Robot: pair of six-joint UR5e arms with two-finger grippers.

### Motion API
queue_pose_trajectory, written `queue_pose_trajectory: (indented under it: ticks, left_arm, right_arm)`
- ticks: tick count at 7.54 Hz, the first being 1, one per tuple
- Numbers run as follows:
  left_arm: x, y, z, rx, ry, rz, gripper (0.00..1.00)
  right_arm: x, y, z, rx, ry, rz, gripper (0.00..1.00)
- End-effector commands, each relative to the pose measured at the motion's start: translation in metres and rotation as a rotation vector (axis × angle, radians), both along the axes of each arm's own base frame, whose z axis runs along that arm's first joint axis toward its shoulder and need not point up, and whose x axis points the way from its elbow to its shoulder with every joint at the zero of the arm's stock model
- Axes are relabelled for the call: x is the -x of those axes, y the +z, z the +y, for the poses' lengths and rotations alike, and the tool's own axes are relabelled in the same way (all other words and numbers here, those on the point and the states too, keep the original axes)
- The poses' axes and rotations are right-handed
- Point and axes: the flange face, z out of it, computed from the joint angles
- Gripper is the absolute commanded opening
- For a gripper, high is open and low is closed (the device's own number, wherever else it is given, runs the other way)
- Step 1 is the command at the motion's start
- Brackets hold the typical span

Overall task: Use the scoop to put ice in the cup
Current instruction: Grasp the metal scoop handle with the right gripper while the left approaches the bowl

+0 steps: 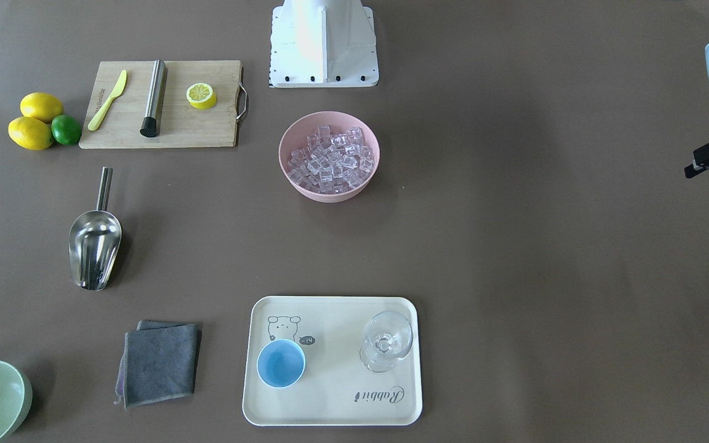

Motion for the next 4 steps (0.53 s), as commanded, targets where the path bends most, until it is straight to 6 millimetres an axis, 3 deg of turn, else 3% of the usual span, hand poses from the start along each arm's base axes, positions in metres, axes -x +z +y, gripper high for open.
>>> queue_pose_trajectory:
  ticks: [1, 2, 4]
  left_arm:
    - [-0.077, -0.058, -0.003, -0.089, 0.153, 0.101, 0.98]
    - [-0.122, -0.082, -0.001, -0.181, 0.238, 0.142, 0.98]
    - [-0.163, -0.088, 0.015, -0.331, 0.315, 0.211, 0.98]
  right_arm:
    - [0.076, -0.024, 0.030, 0.008, 0.126, -0.060, 1.00]
    - [0.112, -0.038, 0.038, 0.019, 0.129, -0.060, 1.00]
    - [0.161, -0.069, 0.047, -0.012, 0.068, -0.078, 1.00]
